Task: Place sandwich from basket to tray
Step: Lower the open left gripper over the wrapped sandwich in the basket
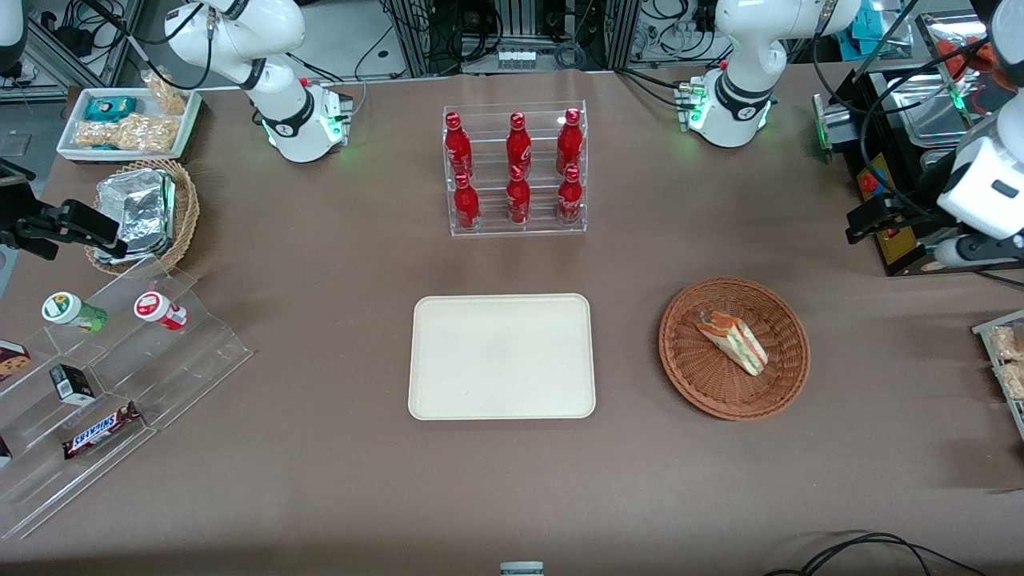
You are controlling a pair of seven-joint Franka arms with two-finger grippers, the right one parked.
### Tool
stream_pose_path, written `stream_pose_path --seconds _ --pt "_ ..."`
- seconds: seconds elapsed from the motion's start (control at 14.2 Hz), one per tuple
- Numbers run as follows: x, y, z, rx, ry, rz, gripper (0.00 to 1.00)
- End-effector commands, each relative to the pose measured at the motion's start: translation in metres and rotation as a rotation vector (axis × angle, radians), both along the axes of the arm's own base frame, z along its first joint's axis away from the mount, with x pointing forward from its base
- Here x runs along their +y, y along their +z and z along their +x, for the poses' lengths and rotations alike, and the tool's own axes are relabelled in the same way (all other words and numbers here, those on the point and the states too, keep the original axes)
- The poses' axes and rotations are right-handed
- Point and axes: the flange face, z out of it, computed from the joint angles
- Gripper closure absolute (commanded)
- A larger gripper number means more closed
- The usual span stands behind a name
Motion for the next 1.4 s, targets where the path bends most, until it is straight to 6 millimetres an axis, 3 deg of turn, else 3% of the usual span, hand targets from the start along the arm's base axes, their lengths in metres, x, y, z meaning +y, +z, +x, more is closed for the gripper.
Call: stream_pose_path --seconds 0.0,0.35,0.56,0.84,1.05,1.33 --pt "0.000 -0.036 0.001 0.044 0.033 0.012 0.00" --pt "-0.004 -0.135 -0.004 -0.017 0.117 0.019 0.00" --pt "-0.021 -0.175 -0.008 -0.095 0.263 0.016 0.00" --pt "-0.037 -0.208 -0.006 -0.135 0.538 0.008 0.00" --pt "-0.062 -0.235 0.002 -0.144 0.718 -0.004 0.00" --pt "-0.066 -0.271 0.018 -0.139 0.919 0.056 0.00"
